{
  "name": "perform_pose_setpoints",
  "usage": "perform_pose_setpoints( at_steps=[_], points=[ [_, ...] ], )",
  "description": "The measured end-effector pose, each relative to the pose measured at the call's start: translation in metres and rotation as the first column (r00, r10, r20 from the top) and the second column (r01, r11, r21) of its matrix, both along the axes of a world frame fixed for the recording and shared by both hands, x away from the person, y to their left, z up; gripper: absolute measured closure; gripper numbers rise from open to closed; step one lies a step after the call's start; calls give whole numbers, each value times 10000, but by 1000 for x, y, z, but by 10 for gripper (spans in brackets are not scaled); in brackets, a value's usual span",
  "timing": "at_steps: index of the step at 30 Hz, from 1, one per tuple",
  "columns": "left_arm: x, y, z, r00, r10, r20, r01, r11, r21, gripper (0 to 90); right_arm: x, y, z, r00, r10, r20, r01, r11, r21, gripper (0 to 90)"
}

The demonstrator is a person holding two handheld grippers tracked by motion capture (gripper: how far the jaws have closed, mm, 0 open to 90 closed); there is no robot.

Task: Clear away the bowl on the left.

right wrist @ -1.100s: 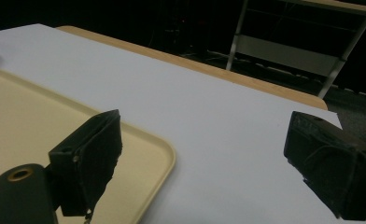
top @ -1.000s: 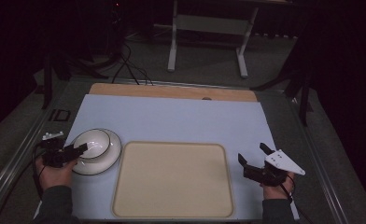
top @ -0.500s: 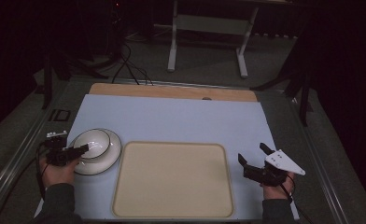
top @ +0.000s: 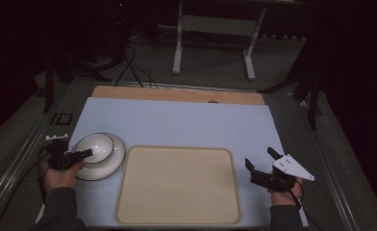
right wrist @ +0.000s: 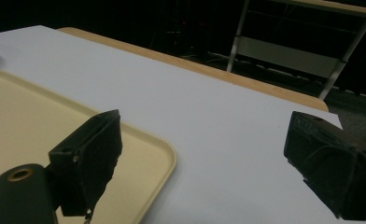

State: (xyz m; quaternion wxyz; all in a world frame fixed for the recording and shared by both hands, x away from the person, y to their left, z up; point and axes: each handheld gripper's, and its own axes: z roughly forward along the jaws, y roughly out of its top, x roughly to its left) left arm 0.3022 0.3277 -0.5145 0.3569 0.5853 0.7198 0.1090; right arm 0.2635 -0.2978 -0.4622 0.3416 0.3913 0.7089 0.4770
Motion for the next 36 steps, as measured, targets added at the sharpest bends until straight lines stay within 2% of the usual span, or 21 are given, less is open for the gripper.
perform_pose_setpoints(
  at_steps=[6,14,19,24,29,36],
  points=[
    [1,2,0,9997,241,-71,-244,9989,-398,702,0,0,0,10000,12,-11,-12,10000,-4,110],
    [0,2,1,9995,301,-110,-305,9986,-436,742,0,0,0,10000,17,10,-16,10000,-13,110],
    [-2,2,2,9997,259,-22,-259,9988,-414,800,0,0,0,10000,27,7,-27,10000,-4,110],
    [-2,1,2,9998,223,6,-222,9990,-393,801,0,-1,0,10000,26,-4,-26,10000,-8,111],
    [-4,3,2,9997,188,153,-176,9967,-792,799,0,0,0,10000,35,15,-35,10000,-20,110],
    [-4,3,2,9997,95,208,-74,9952,-972,798,0,-1,1,10000,10,9,-10,10000,-9,110]
  ],
)
